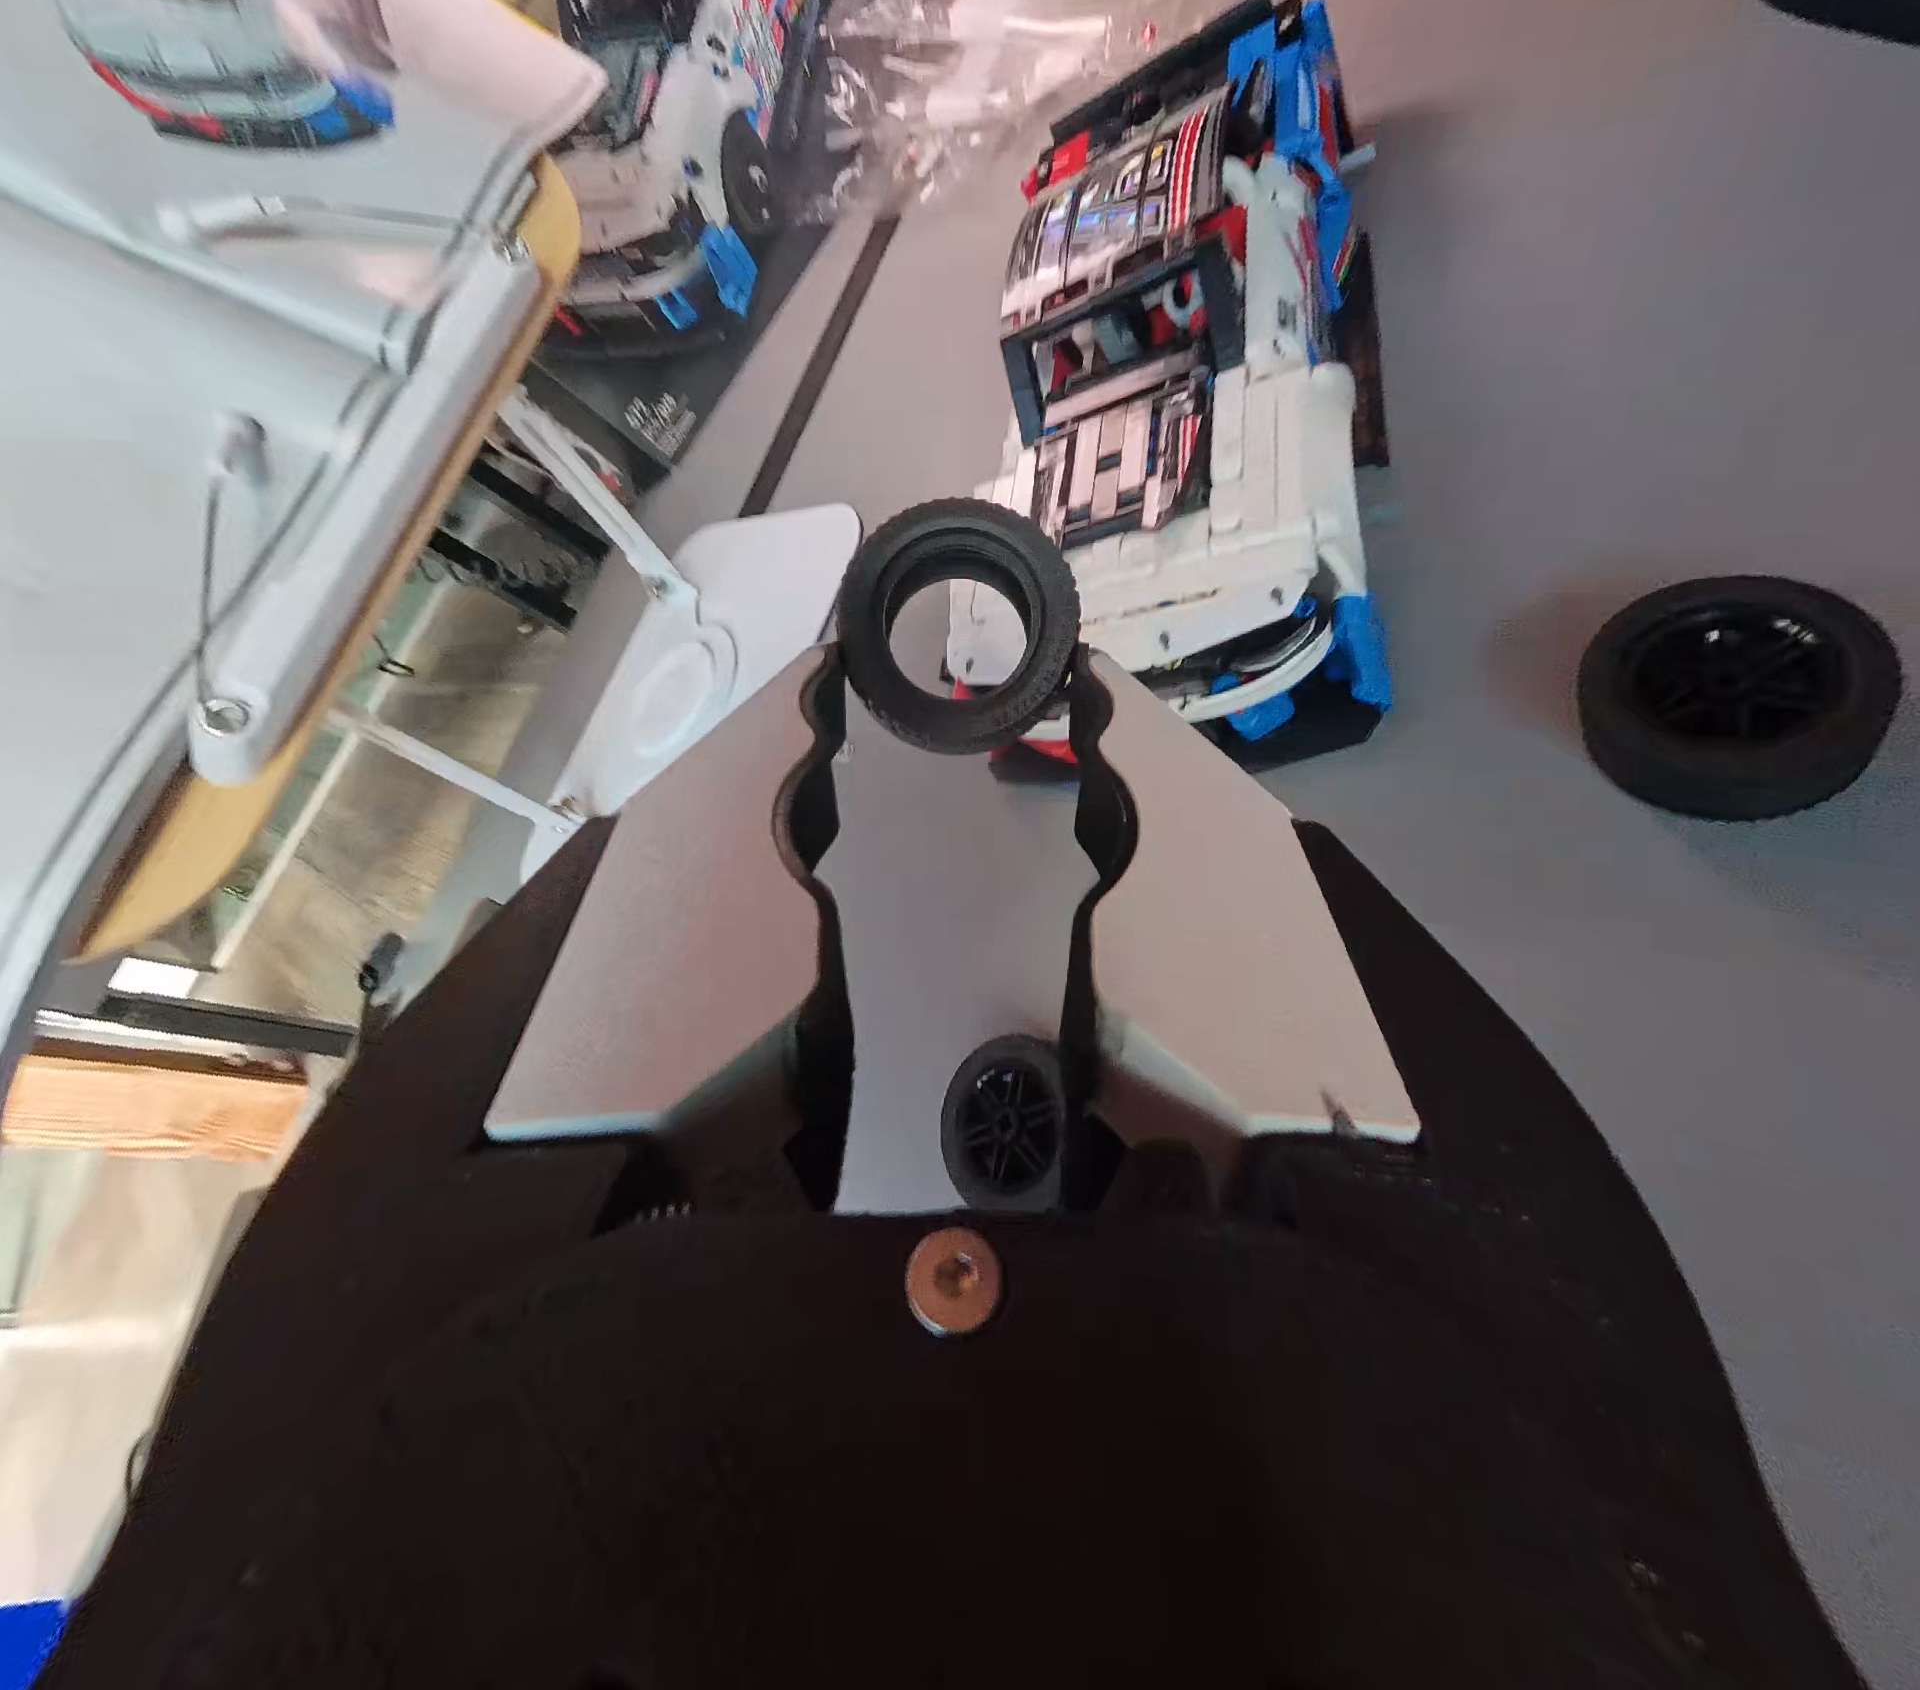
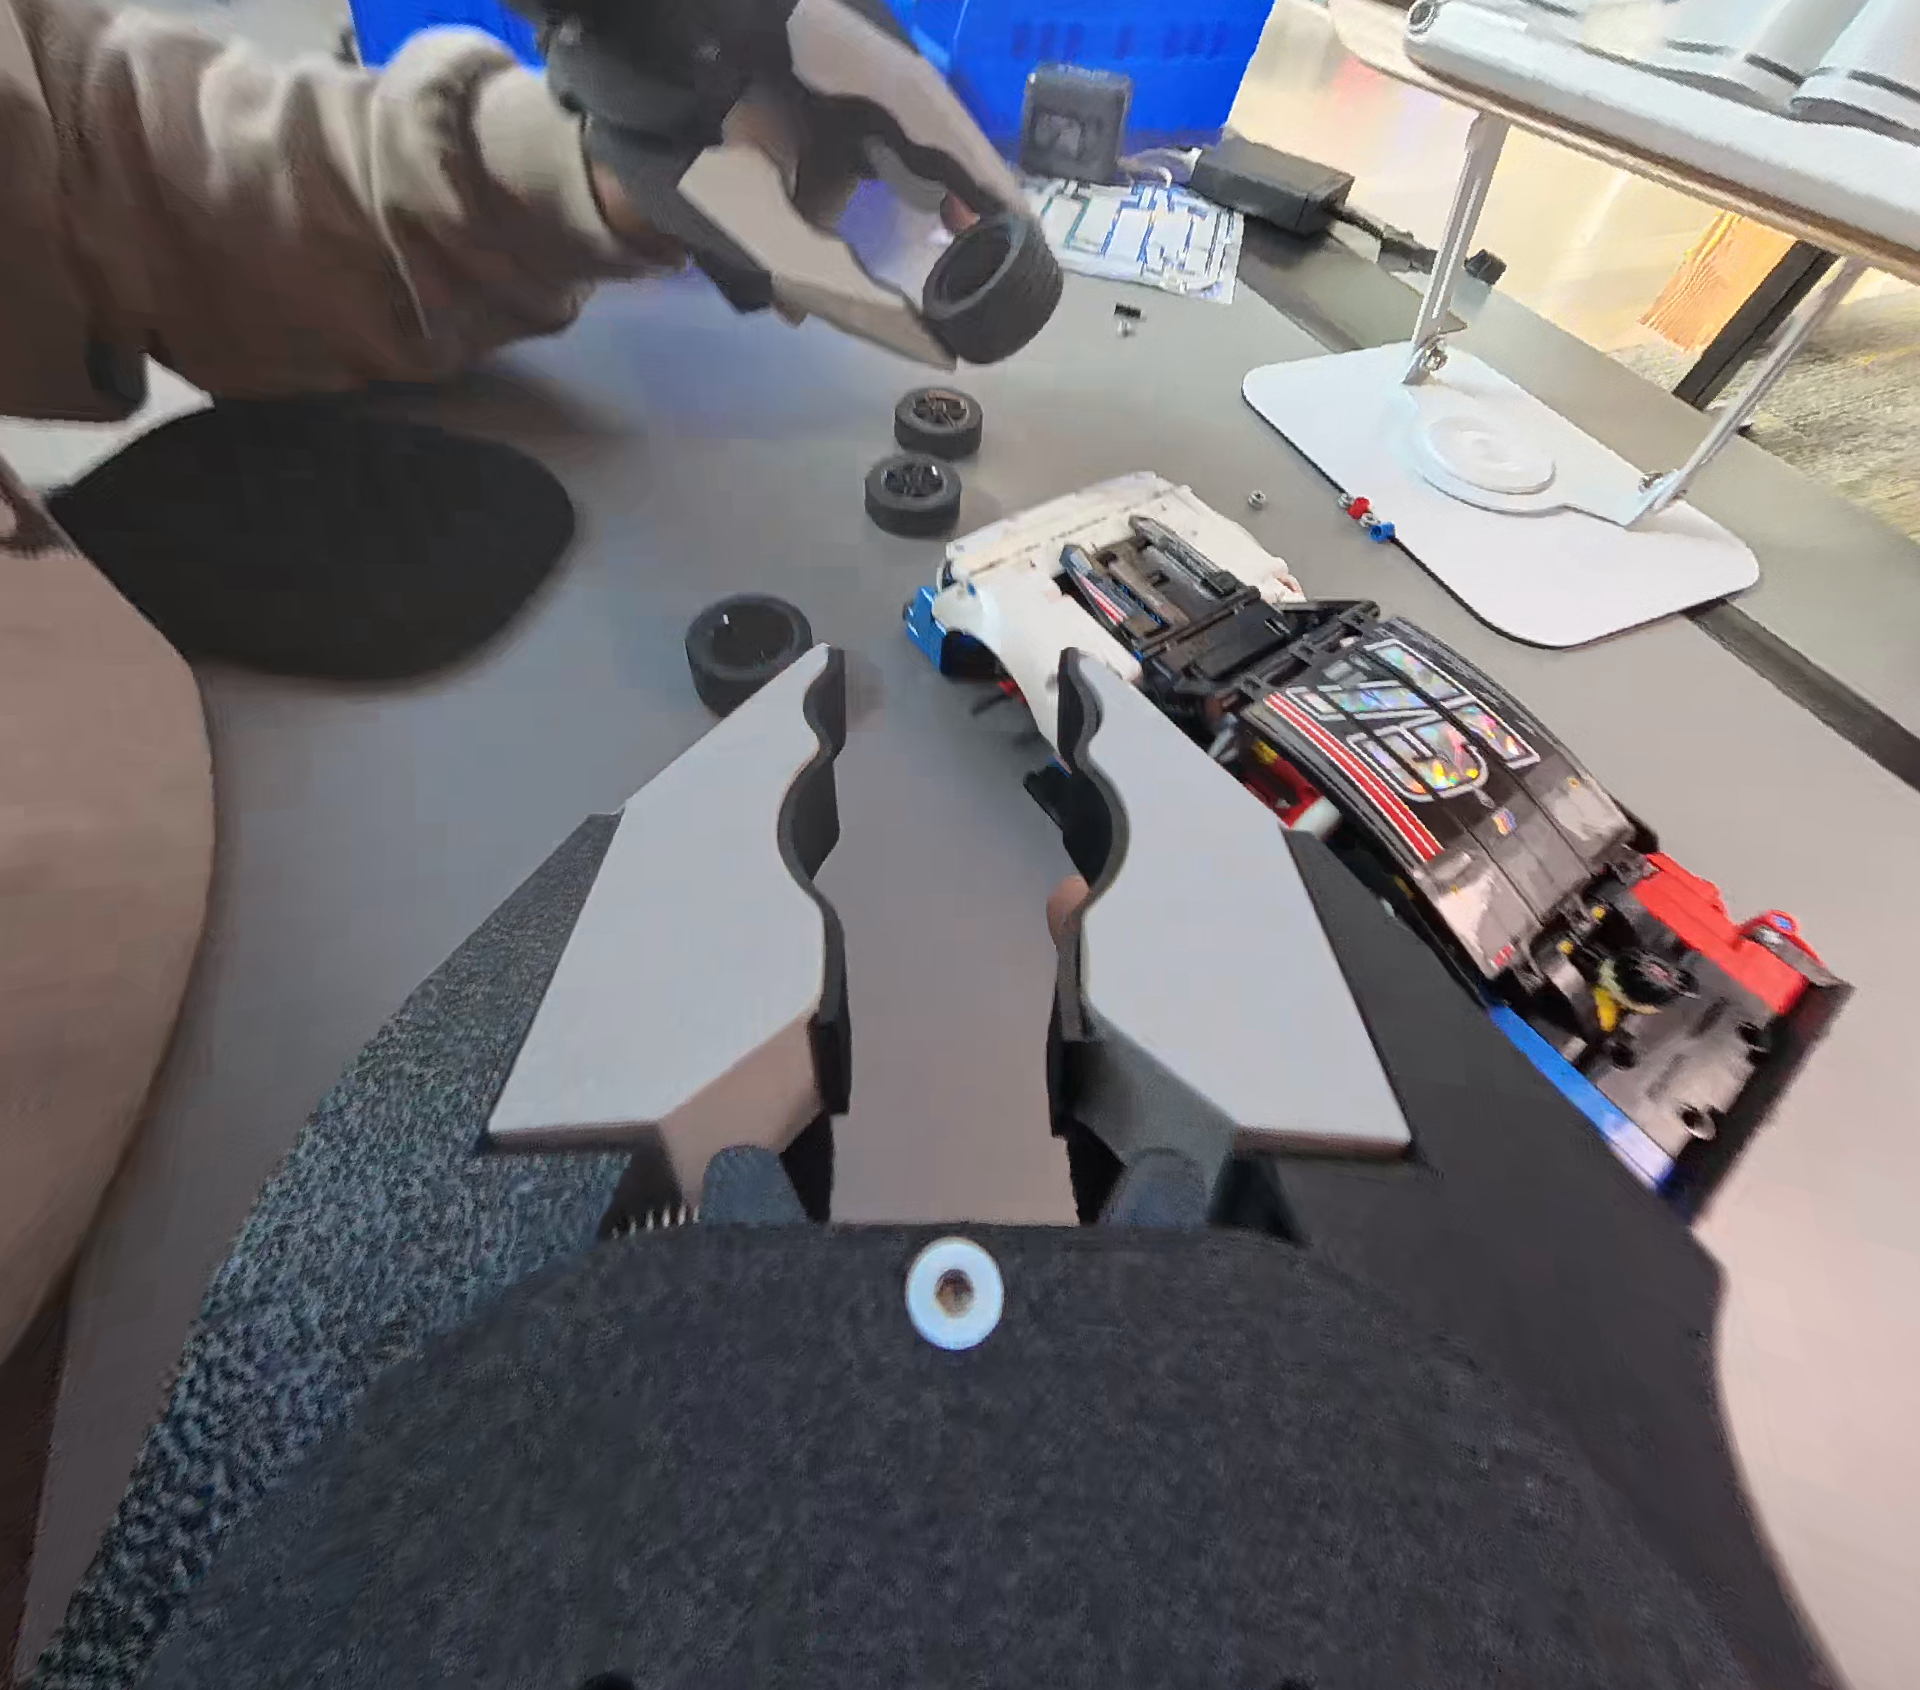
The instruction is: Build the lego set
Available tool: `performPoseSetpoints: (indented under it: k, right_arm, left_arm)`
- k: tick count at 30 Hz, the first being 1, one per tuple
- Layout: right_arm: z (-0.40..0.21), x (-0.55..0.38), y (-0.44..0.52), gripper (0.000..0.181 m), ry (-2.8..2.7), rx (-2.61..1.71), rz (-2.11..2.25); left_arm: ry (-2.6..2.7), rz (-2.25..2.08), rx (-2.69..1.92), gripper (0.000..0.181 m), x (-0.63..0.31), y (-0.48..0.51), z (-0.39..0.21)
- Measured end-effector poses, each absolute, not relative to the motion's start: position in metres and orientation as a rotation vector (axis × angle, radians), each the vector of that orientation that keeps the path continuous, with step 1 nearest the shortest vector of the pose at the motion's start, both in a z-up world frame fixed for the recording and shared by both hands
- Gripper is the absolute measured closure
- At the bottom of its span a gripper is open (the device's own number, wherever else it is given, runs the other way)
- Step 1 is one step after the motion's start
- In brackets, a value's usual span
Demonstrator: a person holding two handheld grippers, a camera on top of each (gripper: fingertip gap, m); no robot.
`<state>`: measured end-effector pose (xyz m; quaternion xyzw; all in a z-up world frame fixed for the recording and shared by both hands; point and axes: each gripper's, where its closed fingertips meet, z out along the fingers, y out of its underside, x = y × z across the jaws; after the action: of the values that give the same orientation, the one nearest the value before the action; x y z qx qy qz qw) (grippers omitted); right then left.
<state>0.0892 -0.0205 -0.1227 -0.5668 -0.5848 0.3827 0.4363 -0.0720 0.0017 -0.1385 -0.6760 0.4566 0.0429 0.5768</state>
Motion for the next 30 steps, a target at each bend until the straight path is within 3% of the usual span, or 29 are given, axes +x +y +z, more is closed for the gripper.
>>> performPoseSetpoints:
  k: [4, 8, 12, 15, 20, 25, 27, 30]
  right_arm:
    - [-0.102, 0.047, -0.026, 0.150, -1.252, -1.483, 1.159]
    - [-0.096, 0.008, -0.039, 0.136, -1.141, -1.581, 1.332]
    - [-0.100, 0.000, -0.049, 0.160, -1.207, -1.542, 1.302]
    - [-0.093, 0.009, -0.059, 0.161, -1.250, -1.514, 1.406]
    - [-0.084, 0.024, -0.061, 0.161, -1.264, -1.442, 1.412]
    - [-0.094, 0.018, -0.077, 0.161, -1.348, -1.403, 1.351]
    - [-0.101, 0.013, -0.079, 0.160, -1.376, -1.403, 1.301]
    - [-0.104, 0.009, -0.077, 0.160, -1.406, -1.393, 1.256]
  left_arm:
    - [1.096, 0.224, -1.402, 0.138, -0.033, -0.022, -0.121]
    - [1.132, 0.352, -1.296, 0.138, -0.007, -0.035, -0.113]
    - [1.147, 0.369, -1.236, 0.138, 0.008, -0.047, -0.106]
    - [1.066, 0.122, -1.286, 0.139, 0.012, -0.059, -0.102]
    - [0.740, -0.726, -1.477, 0.124, 0.015, -0.072, -0.093]
    - [0.685, -1.109, -1.504, 0.139, 0.023, -0.085, -0.095]
    - [0.712, -1.061, -1.514, 0.159, 0.023, -0.084, -0.099]
    - [0.734, -1.031, -1.544, 0.159, 0.014, -0.083, -0.102]
